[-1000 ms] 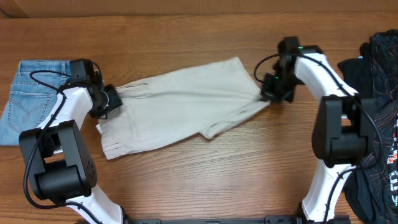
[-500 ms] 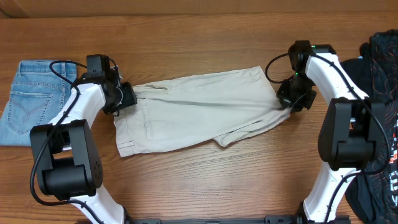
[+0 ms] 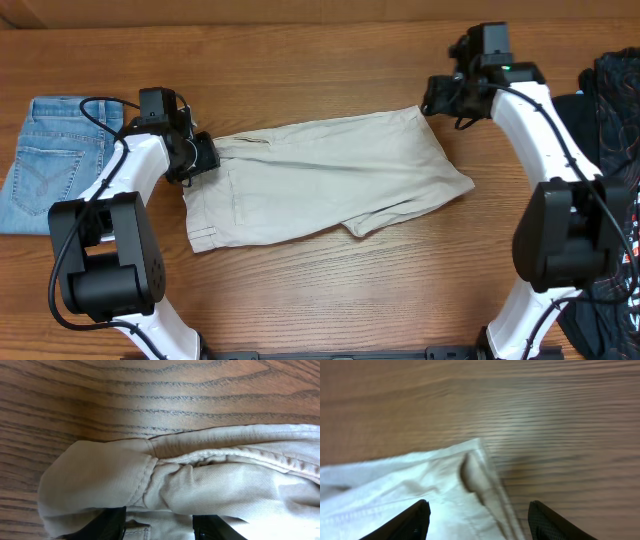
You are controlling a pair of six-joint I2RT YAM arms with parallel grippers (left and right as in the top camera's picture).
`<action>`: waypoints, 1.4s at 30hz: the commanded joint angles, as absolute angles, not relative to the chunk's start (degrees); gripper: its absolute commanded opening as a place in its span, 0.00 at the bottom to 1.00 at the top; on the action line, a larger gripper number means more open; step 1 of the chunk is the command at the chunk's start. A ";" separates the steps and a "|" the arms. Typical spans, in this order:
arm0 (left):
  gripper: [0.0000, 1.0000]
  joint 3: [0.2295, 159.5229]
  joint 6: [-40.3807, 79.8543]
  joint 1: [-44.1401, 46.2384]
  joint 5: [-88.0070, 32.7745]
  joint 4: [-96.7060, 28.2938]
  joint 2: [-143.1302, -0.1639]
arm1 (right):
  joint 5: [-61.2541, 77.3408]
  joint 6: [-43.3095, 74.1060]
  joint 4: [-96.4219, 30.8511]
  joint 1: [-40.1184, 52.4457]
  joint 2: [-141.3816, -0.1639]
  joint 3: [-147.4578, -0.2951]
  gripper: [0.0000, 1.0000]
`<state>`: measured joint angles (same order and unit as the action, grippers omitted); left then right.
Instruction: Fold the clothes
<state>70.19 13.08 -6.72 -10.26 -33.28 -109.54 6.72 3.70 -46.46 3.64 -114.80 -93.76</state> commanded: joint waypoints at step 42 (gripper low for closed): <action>0.79 89.86 8.99 -6.79 -5.15 -46.59 -107.02 | -5.04 12.80 -49.28 4.32 -110.37 -96.62 0.61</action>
